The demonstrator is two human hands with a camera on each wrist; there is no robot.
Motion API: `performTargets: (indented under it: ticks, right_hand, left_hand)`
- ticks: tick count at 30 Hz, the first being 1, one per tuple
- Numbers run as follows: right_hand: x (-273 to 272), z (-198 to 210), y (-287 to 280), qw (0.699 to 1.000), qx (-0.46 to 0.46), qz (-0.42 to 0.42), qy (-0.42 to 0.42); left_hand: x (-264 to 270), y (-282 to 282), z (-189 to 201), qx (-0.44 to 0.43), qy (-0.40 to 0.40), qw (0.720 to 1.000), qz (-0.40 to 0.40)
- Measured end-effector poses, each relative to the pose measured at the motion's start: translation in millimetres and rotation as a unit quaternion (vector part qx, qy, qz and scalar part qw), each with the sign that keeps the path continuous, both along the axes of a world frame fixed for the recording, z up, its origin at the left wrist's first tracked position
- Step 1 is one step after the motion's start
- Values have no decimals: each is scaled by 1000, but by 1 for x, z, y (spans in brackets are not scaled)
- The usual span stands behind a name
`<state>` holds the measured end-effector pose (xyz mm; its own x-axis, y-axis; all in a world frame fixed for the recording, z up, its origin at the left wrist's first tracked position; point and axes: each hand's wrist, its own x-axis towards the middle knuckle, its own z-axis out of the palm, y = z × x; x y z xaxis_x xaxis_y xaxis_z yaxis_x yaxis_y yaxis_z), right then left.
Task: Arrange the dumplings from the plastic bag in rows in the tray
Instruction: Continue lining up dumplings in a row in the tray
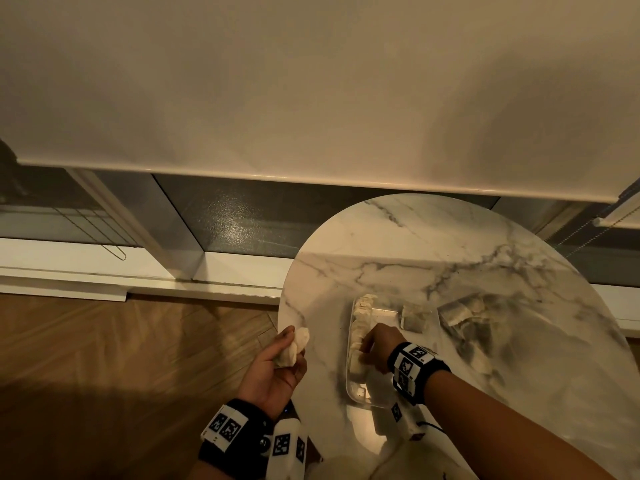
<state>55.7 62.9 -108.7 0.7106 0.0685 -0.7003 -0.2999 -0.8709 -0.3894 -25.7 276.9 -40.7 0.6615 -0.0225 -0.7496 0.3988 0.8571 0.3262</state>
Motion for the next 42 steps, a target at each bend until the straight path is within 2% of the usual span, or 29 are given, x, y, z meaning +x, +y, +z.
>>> performTargets:
  ticks: [10, 15, 19, 25, 26, 29, 32, 42]
  right_hand:
    - [1, 8, 3, 998, 22, -55, 37]
    - [2, 14, -3, 996, -13, -63, 55]
    - [1, 17, -2, 993, -44, -5, 110]
    - [3, -25, -2, 989, -87, 72, 93]
    - [3, -32, -3, 990, -83, 71, 92]
    - [-4, -3, 7, 991, -73, 67, 85]
    - [-6, 7, 6, 991, -80, 67, 84]
    - [2, 0, 3, 991, -57, 58, 109]
  left_hand:
    - [-2, -3, 1, 4, 7, 1000, -1]
    - [-2, -4, -2, 6, 8, 1000, -2]
    - [-2, -7, -4, 7, 9, 1000, -3]
    - [0, -10, -2, 8, 4, 1000, -8]
    - [0, -9, -2, 8, 5, 1000, -7]
    - [-1, -7, -5, 5, 6, 1000, -3]
    - [-2, -5, -5, 6, 4, 1000, -3]
    - [2, -9, -7, 12, -4, 1000, -17]
